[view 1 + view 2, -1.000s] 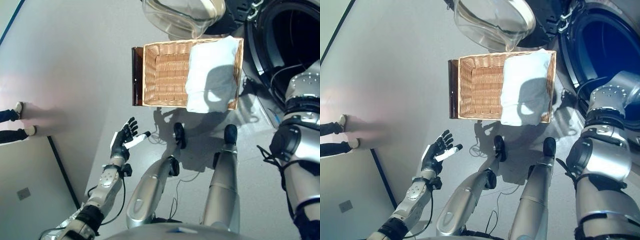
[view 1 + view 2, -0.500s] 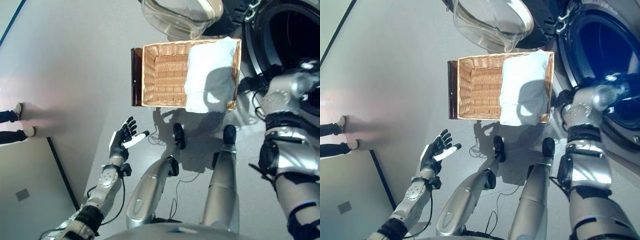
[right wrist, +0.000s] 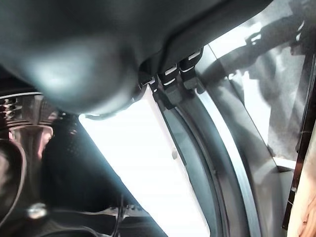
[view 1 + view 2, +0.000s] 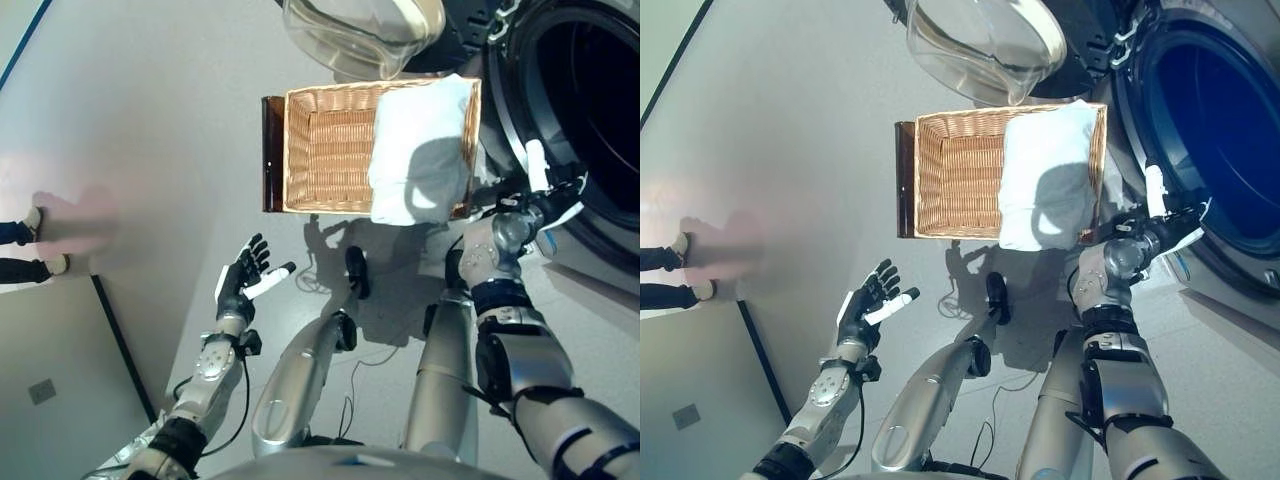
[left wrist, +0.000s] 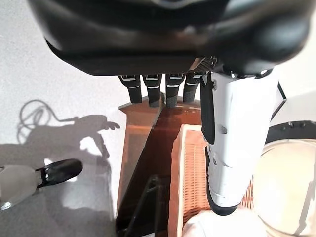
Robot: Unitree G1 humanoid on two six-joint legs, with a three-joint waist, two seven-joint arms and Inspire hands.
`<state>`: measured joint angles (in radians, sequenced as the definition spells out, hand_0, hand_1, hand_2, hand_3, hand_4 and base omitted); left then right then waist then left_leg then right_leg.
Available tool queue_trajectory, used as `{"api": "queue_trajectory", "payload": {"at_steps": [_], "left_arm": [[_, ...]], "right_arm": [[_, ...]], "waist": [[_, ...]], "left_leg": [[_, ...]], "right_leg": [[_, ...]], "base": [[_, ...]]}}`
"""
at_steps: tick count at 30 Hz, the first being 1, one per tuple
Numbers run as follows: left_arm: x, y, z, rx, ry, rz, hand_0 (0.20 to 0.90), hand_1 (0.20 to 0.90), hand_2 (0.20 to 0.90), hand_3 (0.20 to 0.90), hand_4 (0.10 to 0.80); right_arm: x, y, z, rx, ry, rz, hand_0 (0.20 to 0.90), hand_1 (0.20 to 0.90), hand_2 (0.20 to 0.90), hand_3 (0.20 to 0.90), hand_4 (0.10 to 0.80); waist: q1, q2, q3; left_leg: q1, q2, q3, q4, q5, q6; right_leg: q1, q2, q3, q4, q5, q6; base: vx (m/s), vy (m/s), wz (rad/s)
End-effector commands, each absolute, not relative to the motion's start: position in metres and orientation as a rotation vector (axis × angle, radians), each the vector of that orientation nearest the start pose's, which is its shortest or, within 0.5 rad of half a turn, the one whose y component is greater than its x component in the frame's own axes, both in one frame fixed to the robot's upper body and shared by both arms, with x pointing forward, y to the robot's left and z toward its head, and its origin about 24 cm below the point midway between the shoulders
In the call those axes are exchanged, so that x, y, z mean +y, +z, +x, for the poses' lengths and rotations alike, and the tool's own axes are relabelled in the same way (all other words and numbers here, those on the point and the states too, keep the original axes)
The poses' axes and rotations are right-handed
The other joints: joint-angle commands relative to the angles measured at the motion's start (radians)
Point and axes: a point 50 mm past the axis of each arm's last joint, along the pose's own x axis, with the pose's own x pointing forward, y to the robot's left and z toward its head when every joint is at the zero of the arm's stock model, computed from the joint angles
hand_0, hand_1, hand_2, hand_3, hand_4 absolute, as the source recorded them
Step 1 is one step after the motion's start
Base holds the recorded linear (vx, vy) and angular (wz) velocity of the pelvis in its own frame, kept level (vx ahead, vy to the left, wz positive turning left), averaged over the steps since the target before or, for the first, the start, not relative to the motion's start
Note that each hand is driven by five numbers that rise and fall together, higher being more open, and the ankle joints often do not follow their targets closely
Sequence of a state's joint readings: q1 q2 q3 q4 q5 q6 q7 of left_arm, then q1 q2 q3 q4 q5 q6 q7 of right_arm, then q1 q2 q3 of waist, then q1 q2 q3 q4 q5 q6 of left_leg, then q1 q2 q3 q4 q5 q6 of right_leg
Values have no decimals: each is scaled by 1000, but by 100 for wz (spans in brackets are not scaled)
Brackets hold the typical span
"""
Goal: Pick up the clothes and place them into the washing machine
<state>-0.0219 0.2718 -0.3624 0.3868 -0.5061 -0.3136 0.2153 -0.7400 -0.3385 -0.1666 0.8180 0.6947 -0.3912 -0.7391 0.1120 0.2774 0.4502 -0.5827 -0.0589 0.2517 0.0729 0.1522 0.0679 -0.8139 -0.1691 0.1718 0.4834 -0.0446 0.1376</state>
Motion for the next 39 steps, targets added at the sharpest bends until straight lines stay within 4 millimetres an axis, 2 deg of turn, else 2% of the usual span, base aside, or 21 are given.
{"api": "queue_trajectory", "payload": {"at_steps": [1, 6, 8, 12, 17, 18, 19, 21, 24, 26, 28, 32, 34, 35, 38, 39], "left_arm": [[175, -16, 225, 98, 120, -157, 900, 900, 900, 900, 800], [177, -17, 224, 103, 132, -154, 900, 900, 900, 900, 800], [179, -16, 223, 97, 137, -150, 900, 900, 900, 900, 800], [187, -13, 222, 81, 155, -131, 900, 900, 900, 900, 800], [198, -13, 219, 79, 155, -100, 900, 900, 900, 900, 800], [198, -13, 220, 79, 155, -101, 900, 900, 900, 900, 800], [205, -13, 218, 82, 160, -83, 900, 900, 900, 900, 800], [210, -14, 218, 88, 164, -64, 900, 900, 900, 900, 800], [218, -14, 219, 96, 172, -33, 900, 900, 900, 900, 800], [222, -16, 218, 106, 182, -15, 900, 900, 900, 900, 800], [227, -17, 218, 113, 196, 0, 900, 900, 900, 900, 800], [232, -17, 217, 119, 207, 22, 900, 900, 900, 900, 800], [234, -17, 217, 118, 213, 29, 900, 900, 900, 900, 800], [237, -16, 218, 115, 219, 42, 900, 900, 900, 900, 800], [239, -15, 218, 114, 224, 49, 900, 900, 900, 900, 800], [239, -12, 219, 99, 225, 52, 900, 900, 900, 900, 800]], "right_arm": [[-289, 164, 344, -459, -944, 532, 900, 900, 900, 900, 800], [-284, 164, 343, -464, -924, 499, 900, 900, 900, 900, 800], [-281, 166, 342, -471, -896, 409, 900, 900, 900, 900, 800], [-272, 181, 339, -514, -822, 38, 900, 900, 900, 900, 800], [-269, 199, 346, -499, -606, -551, 900, 900, 900, 900, 800], [-268, 200, 347, -500, -605, -552, 900, 900, 900, 900, 800], [-265, 216, 348, -531, -535, -796, 900, 900, 900, 900, 800], [-260, 229, 354, -533, -463, -1060, 900, 900, 900, 900, 800], [-250, 244, 360, -550, -399, -1351, 900, 900, 900, 900, 800], [-240, 246, 366, -547, -332, -1504, 900, 900, 900, 900, 800], [-227, 255, 368, -583, -278, -1611, 900, 900, 900, 900, 800], [-208, 260, 375, -615, -200, -1776, 900, 900, 900, 900, 800], [-203, 263, 376, -635, -181, -1809, 900, 900, 900, 900, 800], [-191, 268, 379, -659, -141, -1886, 900, 900, 900, 900, 800], [-184, 270, 383, -663, -123, -1941, 900, 900, 900, 900, 800], [-177, 273, 385, -680, -101, -2002, 900, 900, 900, 900, 800]], "waist": [[-15, 60, -6], [-14, 48, -13], [-15, 37, -13], [-17, 10, -5], [-15, -47, 2], [-16, -46, 4], [-11, -69, 5], [-3, -89, 6], [12, -119, 8], [23, -134, 11], [33, -149, 16], [57, -172, 26], [58, -177, 29], [73, -193, 31], [85, -206, 38], [98, -222, 43]], "left_leg": [[-64, 26, 1, 122, -83, -93], [-53, 27, -4, 123, -87, -92], [-51, 29, -7, 128, -88, -90], [-50, 38, -10, 136, -89, -87], [-40, 47, -22, 134, -82, -88], [-39, 47, -23, 134, -82, -88], [-33, 50, -31, 131, -79, -90], [-22, 52, -42, 126, -75, -93], [-11, 54, -56, 124, -74, -95], [-6, 56, -66, 125, -73, -97], [-6, 58, -77, 128, -72, -98], [4, 57, -98, 125, -68, -101], [5, 57, -102, 125, -68, -102], [3, 58, -113, 121, -61, -103], [2, 59, -126, 128, -66, -103], [1, 61, -135, 132, -66, -103]], "right_leg": [[57, 54, -51, -29, -9, -74], [67, 54, -54, -31, -7, -75], [72, 54, -56, -30, -7, -75], [80, 59, -63, -34, -1, -75], [105, 62, -82, -53, 17, -71], [106, 62, -82, -53, 17, -71], [118, 63, -94, -59, 20, -70], [136, 62, -106, -68, 23, -68], [158, 60, -124, -82, 26, -68], [168, 58, -137, -86, 26, -67], [176, 56, -147, -88, 25, -68], [202, 49, -176, -95, 21, -68], [205, 48, -181, -96, 20, -68], [212, 46, -196, -107, 25, -68], [222, 42, -210, -106, 19, -68], [233, 40, -225, -112, 19, -67]], "base": [[0, 0, 0], [0, 0, 0], [0, 0, 0], [0, 0, 0], [-14, -44, -1], [-2, -54, 16], [-2, -44, 11], [4, -34, 9], [10, -14, 11], [7, -6, 10], [4, -4, 8], [15, 1, 15], [10, 14, 21], [16, -7, 17], [22, -2, 11], [21, -3, 22]]}}
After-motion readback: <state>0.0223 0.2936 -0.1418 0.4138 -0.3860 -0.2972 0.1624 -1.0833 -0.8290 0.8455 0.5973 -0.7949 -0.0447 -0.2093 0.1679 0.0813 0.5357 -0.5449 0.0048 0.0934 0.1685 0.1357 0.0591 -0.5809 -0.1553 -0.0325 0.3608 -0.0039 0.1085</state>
